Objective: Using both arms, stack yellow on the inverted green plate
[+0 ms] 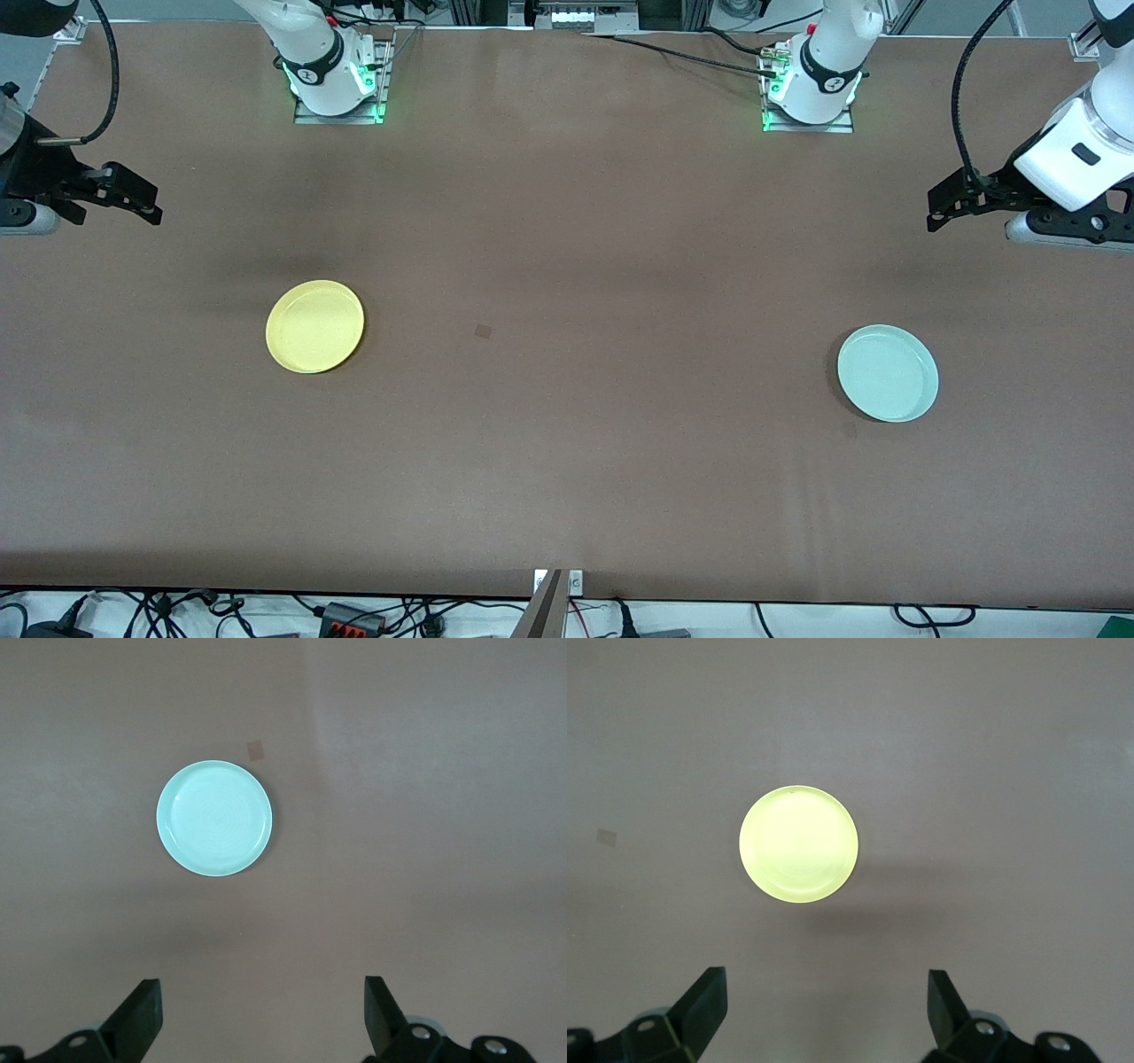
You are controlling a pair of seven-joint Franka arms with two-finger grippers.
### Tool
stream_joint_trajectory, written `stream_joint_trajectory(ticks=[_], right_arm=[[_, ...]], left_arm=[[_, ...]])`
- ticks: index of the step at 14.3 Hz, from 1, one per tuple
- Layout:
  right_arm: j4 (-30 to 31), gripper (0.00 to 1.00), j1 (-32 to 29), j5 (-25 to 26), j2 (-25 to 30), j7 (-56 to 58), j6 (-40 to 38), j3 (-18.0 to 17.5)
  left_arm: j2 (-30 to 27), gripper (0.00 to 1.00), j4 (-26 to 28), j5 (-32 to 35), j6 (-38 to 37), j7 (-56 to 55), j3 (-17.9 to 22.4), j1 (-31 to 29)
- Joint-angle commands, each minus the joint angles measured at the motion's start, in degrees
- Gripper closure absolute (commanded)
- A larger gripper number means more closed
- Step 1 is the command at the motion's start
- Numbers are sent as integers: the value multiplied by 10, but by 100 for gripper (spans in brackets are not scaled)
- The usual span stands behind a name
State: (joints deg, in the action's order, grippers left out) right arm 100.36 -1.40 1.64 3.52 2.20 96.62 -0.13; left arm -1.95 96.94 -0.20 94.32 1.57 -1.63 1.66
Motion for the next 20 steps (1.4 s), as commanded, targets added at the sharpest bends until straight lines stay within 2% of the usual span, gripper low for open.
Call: stream_joint_trajectory(ticks=[1, 17, 20], right_arm=[[6, 0, -4, 5, 11, 3, -3, -2], [6, 0, -6, 5, 11, 3, -6, -2], [6, 0, -5, 5, 12, 4, -6, -2]], left_arm=[[-2, 0, -8, 7, -11, 8, -1, 1], [5, 0, -17, 7, -10, 7, 1, -1], [48, 0, -44, 7, -22, 9, 1, -4]])
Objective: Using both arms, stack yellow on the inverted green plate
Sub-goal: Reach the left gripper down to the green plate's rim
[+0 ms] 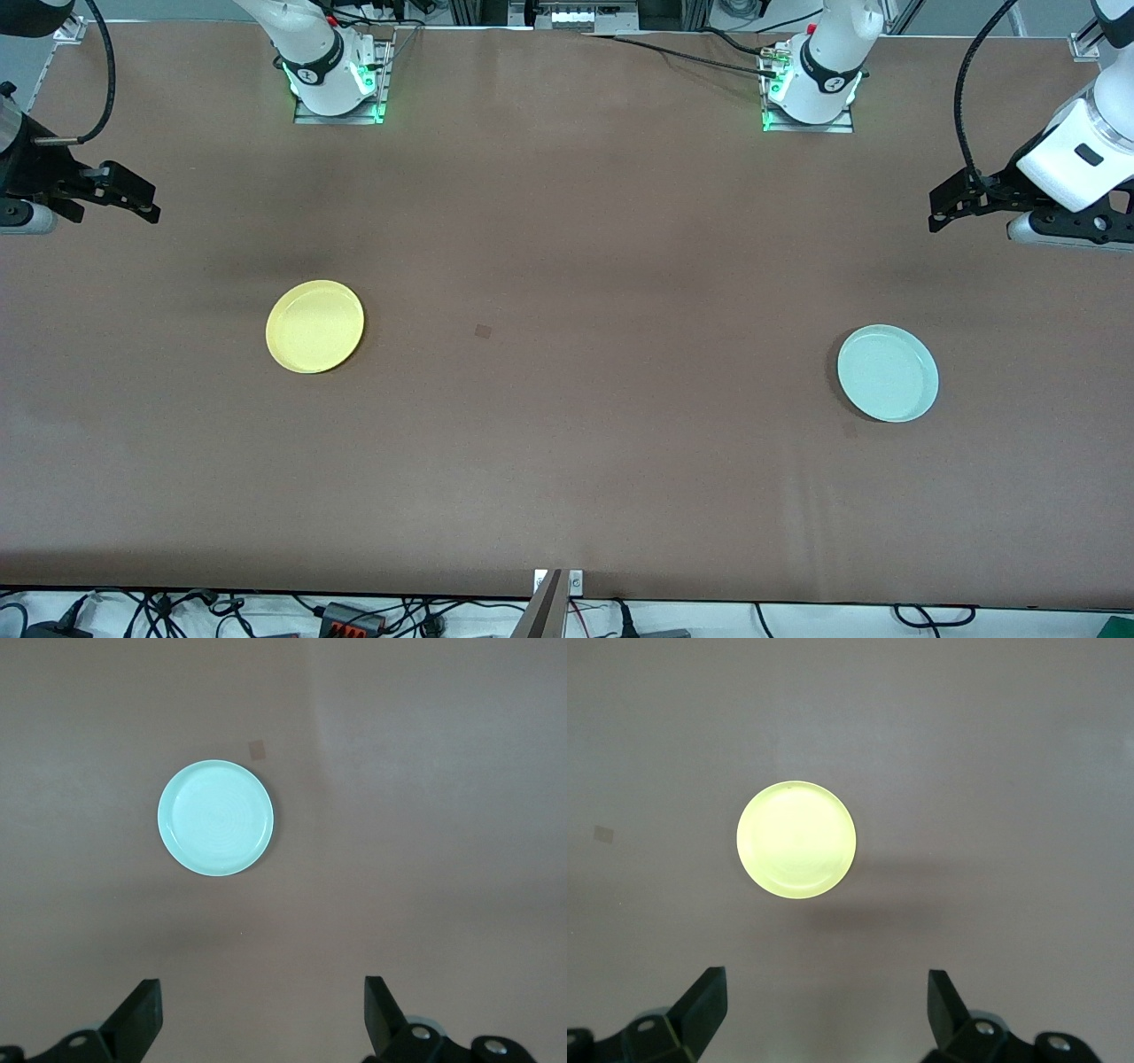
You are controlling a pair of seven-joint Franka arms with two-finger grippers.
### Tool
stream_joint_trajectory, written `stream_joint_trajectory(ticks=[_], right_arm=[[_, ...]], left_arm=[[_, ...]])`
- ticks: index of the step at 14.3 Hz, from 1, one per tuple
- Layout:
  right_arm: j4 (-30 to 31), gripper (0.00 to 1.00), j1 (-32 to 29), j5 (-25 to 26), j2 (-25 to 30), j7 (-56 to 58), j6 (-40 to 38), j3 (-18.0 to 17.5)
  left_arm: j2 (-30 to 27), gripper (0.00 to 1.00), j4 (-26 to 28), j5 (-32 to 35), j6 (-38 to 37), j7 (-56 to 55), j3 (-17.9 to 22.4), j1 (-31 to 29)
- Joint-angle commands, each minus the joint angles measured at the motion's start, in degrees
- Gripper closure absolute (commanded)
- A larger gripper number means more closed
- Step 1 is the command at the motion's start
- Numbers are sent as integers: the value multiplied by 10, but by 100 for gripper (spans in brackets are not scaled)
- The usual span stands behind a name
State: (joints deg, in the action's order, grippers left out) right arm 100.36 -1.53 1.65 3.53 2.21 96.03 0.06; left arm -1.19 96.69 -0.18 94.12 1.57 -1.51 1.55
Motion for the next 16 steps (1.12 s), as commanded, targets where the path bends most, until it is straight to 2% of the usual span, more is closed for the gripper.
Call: stream_joint_trajectory(ticks=[1, 7, 12, 13, 16], right_arm=[[6, 0, -4, 5, 12, 3, 0, -4], [6, 0, -3, 5, 12, 4, 2, -6], [7, 0, -3, 5, 12, 4, -2, -6], [7, 0, -3, 5, 12, 4, -2, -6], [7, 0, -4, 5, 12, 4, -2, -5]], left_arm=[[50, 0, -54, 7, -31, 8, 1, -3], [140, 0, -132, 6, -37, 14, 8, -11], [202, 0, -135, 4, -32, 14, 8, -76], [218, 0, -135, 4, -23, 15, 8, -80], [271, 0, -131, 8, 66, 15, 8, -111]])
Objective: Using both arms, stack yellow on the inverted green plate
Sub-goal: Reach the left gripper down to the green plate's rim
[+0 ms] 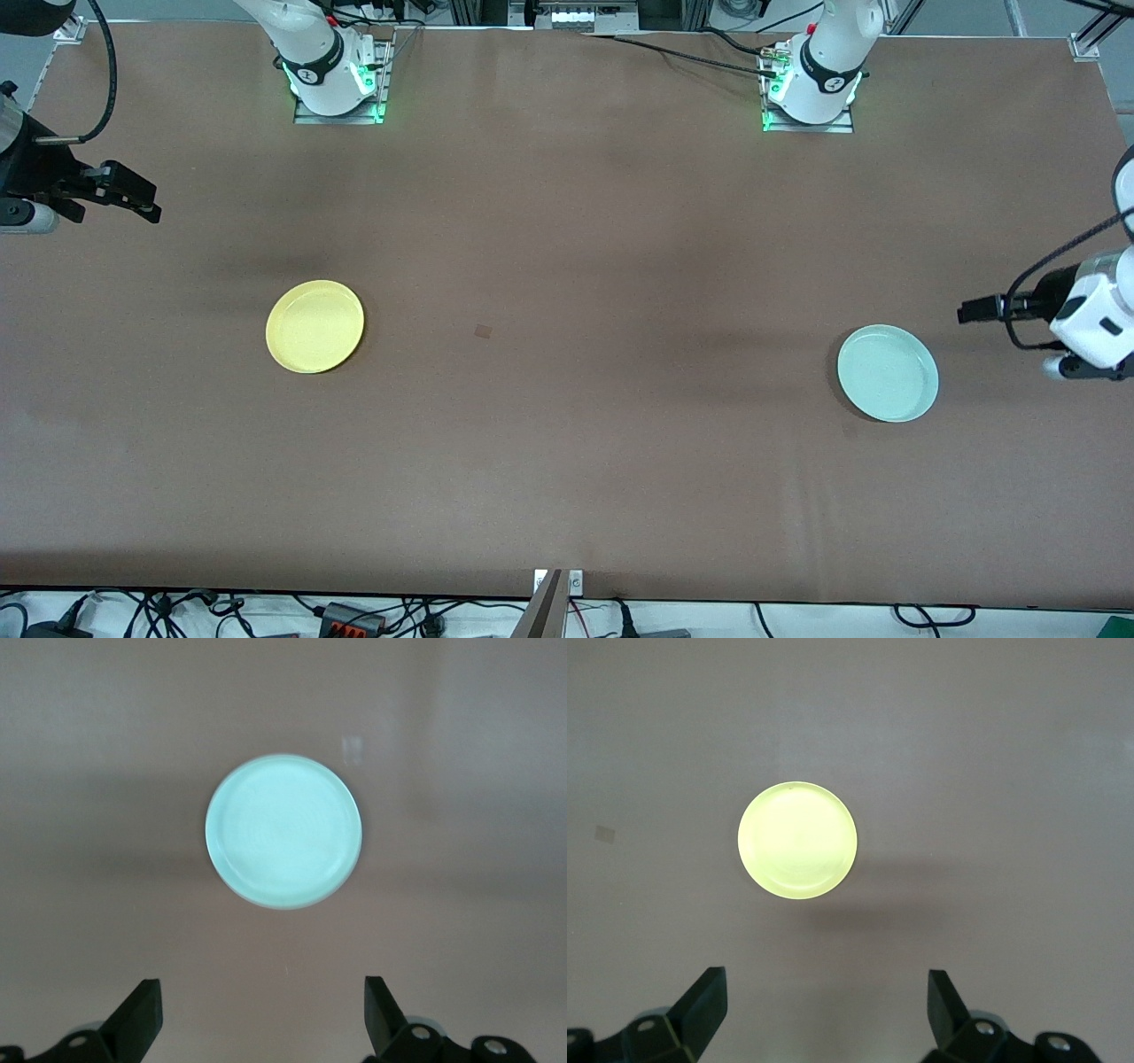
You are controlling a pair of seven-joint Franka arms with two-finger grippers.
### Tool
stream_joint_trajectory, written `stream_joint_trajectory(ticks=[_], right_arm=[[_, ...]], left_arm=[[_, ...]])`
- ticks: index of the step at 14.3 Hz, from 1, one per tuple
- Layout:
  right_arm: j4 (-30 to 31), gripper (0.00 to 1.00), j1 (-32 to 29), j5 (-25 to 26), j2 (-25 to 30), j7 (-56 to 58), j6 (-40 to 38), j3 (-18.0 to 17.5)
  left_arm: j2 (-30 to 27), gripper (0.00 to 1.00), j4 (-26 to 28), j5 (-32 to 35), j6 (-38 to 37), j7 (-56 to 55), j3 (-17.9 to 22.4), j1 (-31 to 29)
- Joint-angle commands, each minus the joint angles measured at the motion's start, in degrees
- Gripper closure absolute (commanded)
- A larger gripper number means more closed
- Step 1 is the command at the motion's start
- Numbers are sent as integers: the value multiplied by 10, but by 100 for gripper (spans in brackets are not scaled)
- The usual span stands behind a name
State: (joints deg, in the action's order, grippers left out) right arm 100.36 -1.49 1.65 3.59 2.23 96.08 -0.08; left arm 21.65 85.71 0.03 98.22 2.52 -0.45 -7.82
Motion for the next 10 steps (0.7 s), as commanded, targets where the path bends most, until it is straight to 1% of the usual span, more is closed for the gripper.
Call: stream_joint_trajectory(ticks=[1, 2, 5, 8, 10], right_arm=[[7, 0, -5, 5, 11, 4, -2, -4], [6, 0, -5, 5, 11, 4, 2, -3], [6, 0, -4, 5, 12, 4, 0, -4], [6, 0, -4, 5, 12, 4, 0, -4], [6, 0, -4, 5, 12, 4, 0, -4]], left_arm=[[60, 0, -22, 6, 35, 7, -3, -29], [76, 0, -22, 3, 51, 25, -3, -39], [117, 0, -21, -14, 106, 127, -6, -65], [164, 0, -22, -124, 116, 221, -8, -108], [186, 0, -22, -134, 133, 257, -8, -121]])
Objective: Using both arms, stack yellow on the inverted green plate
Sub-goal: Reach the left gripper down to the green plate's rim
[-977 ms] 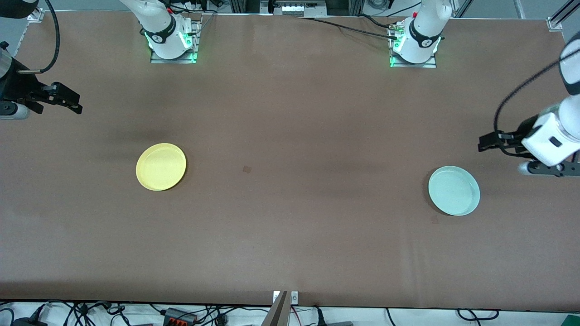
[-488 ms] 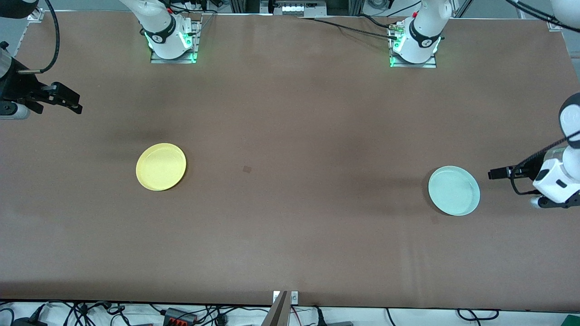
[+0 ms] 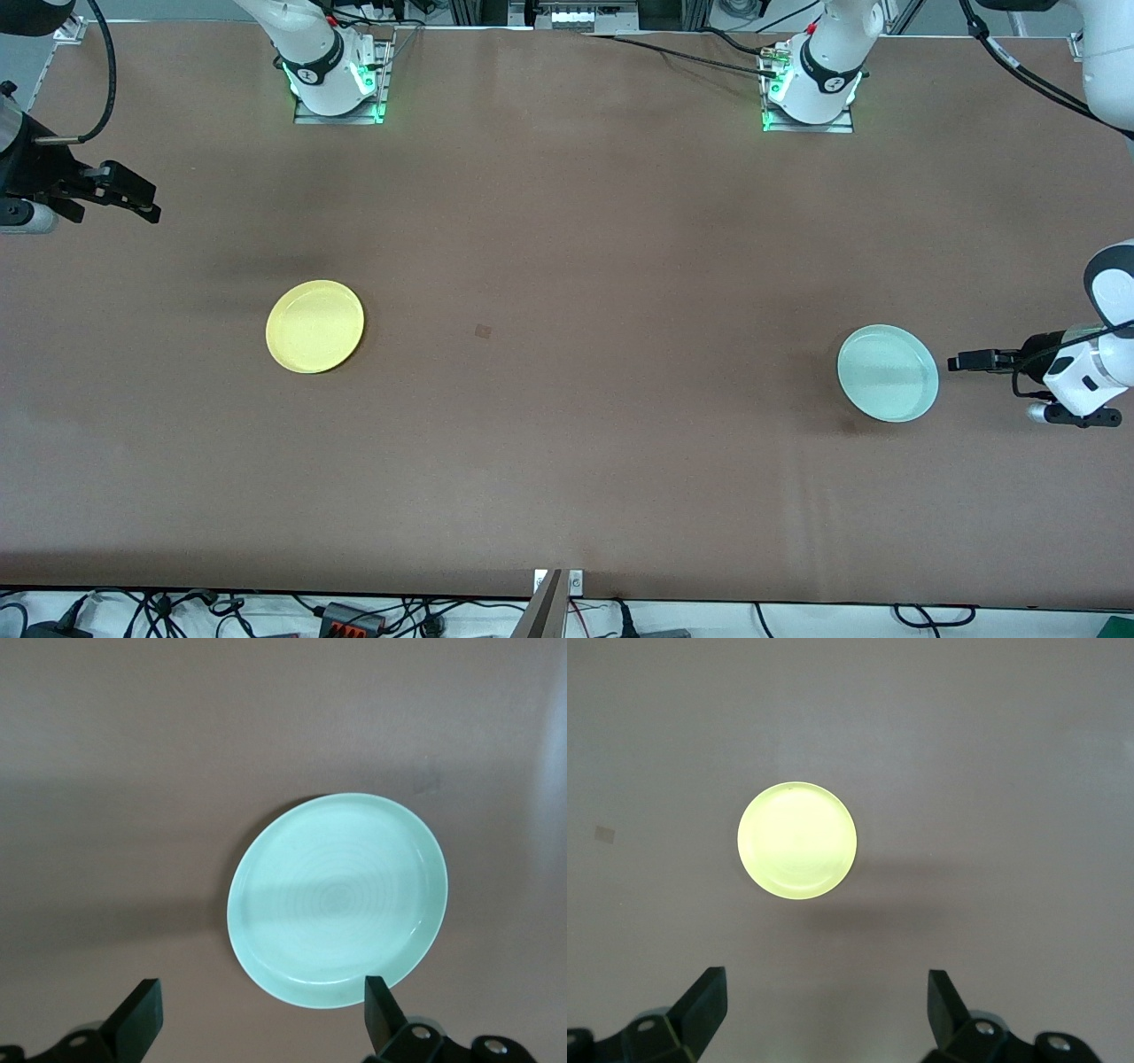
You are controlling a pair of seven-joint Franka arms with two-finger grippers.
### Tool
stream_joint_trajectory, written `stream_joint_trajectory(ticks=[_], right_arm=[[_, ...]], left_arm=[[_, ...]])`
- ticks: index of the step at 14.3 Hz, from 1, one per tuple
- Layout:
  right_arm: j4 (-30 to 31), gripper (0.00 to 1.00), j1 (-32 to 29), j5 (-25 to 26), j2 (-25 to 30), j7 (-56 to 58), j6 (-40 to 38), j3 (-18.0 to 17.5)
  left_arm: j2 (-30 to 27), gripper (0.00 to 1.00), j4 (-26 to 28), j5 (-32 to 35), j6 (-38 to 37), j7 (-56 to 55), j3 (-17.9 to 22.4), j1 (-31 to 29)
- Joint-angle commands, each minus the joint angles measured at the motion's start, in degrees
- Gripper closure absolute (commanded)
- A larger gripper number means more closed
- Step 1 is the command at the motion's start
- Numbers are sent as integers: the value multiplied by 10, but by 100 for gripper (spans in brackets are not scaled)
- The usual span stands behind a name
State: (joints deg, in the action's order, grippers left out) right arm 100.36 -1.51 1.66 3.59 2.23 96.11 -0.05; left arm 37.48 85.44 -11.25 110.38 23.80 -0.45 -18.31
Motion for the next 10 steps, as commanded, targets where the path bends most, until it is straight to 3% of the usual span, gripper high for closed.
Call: stream_joint_trajectory(ticks=[1, 6, 8, 10], right_arm=[[6, 0, -3, 5, 12, 4, 0, -5], [5, 0, -2, 5, 12, 4, 1, -8], [5, 0, -2, 5, 12, 4, 0, -7], [5, 0, -3, 5, 11, 4, 1, -7]], left_arm=[[32, 0, -17, -22, 36, 61, -8, -16], [71, 0, -16, -32, 65, 110, -9, -17], [80, 10, -16, -35, 66, 110, -10, -16], [85, 28, -17, -35, 66, 126, -10, -16]])
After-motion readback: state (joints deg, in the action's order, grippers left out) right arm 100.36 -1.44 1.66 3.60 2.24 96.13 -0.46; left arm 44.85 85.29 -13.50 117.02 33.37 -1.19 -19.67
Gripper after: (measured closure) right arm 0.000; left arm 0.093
